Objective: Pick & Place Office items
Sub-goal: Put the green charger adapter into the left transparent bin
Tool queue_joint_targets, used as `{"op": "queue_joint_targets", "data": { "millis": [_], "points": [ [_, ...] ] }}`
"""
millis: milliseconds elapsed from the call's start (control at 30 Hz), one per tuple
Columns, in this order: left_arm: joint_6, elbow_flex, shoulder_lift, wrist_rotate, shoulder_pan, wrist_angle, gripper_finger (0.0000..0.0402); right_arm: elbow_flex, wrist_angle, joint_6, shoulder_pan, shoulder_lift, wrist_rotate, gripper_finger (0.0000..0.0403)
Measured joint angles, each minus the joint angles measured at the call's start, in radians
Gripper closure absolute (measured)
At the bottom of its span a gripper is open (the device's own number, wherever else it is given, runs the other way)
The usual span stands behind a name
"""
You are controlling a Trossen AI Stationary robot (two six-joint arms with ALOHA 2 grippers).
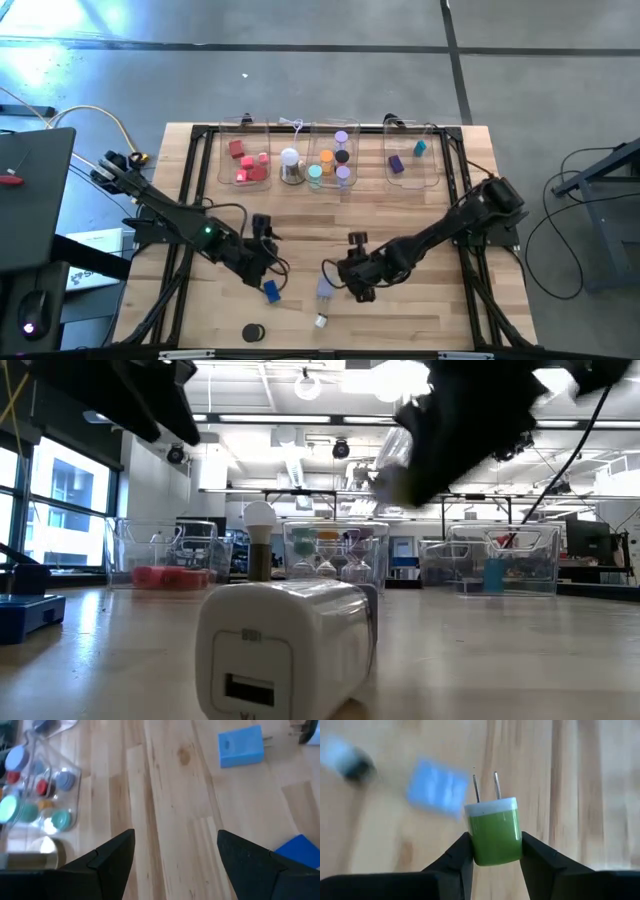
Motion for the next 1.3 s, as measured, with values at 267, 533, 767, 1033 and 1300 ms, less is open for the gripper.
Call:
{"op": "queue_joint_targets", "data": {
  "millis": [267,533,767,1033,1300],
  "points": [
    [0.021,0.000,0.130,0.000,0.035,0.169,0.0128,0.001,0.295,-0.205,-0.056,-0.016,-0.068,0.0287],
    [0.146,0.000,0.214,-0.006,0.064,0.183,0.0128,0.001,0.313,-0.228,-0.109,-0.016,-0.134,0.0287],
    [0.297,0.000,0.214,-0.213,0.048,0.289,0.0128,0.001,0.321,-0.248,-0.148,-0.016,-0.176,0.0287],
    [0.490,0.000,0.213,-0.228,0.026,0.409,0.0128,0.001,0.334,-0.276,-0.194,-0.016,-0.212,0.0287],
    [0.606,0.000,0.213,-0.225,0.029,0.518,0.0128,0.001,0.358,-0.266,-0.224,-0.016,-0.273,0.0287]
  ]
}}
